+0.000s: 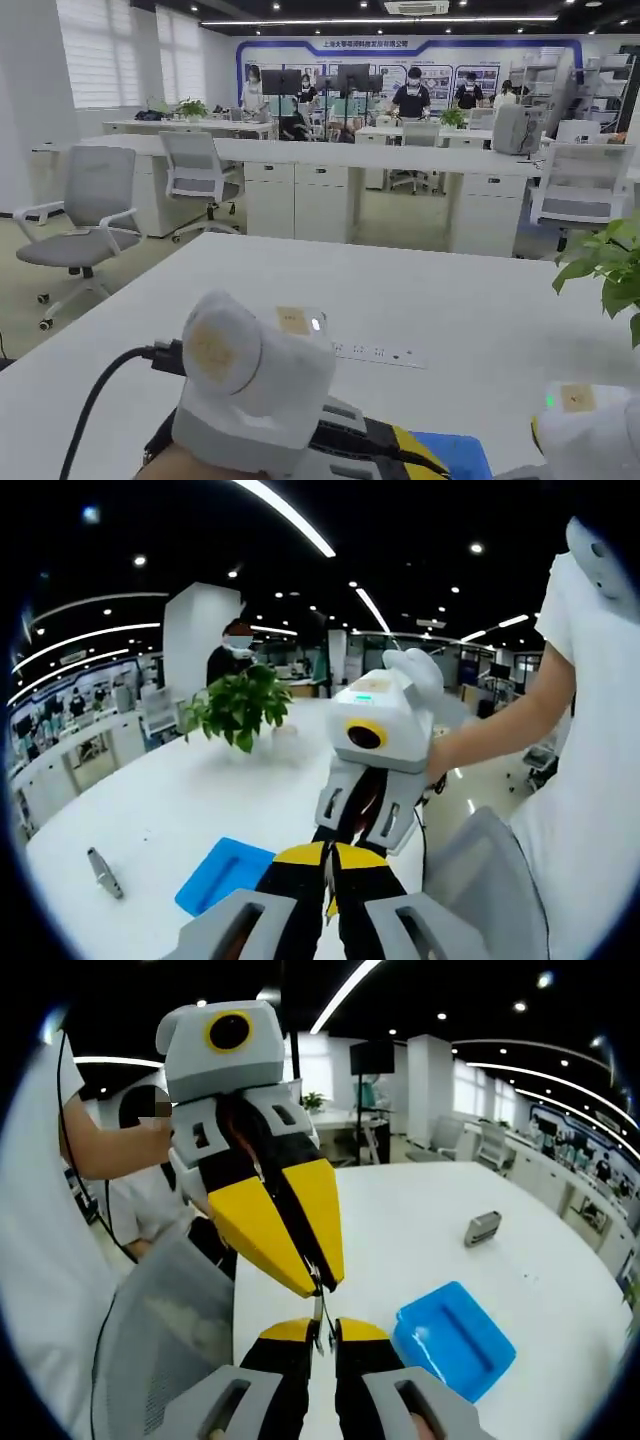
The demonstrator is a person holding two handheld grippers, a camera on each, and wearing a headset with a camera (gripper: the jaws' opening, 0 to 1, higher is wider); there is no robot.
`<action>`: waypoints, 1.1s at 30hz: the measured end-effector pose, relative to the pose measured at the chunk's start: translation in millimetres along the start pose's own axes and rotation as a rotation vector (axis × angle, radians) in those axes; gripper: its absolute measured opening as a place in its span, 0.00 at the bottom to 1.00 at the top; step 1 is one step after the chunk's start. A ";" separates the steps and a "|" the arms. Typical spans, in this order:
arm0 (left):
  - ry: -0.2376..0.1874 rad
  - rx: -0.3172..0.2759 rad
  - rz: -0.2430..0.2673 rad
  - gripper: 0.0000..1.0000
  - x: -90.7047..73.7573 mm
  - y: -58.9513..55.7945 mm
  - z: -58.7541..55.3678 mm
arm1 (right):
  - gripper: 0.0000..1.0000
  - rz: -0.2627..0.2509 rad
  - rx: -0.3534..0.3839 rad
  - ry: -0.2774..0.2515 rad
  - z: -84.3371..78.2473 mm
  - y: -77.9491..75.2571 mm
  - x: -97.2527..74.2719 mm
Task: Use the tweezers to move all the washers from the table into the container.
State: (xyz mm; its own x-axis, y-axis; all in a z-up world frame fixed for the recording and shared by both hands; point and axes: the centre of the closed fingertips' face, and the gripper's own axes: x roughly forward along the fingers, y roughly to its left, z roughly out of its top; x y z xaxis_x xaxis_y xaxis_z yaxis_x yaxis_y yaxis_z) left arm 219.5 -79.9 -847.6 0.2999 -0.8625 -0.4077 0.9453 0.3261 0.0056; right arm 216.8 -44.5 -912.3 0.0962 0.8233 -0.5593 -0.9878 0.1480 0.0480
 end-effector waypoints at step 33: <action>0.509 0.245 -0.046 0.00 66.4 28.1 -186.4 | 0.07 -0.181 0.087 0.272 -144.2 -44.5 53.1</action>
State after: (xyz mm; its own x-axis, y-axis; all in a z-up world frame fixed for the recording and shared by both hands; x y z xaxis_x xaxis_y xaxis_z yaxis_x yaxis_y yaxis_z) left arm 242.2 -55.8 -1044.7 0.2160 -0.5581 -0.8012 0.9762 0.1409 0.1650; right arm 248.2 -86.4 -1063.5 0.2218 0.6049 -0.7648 -0.9423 0.3347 -0.0085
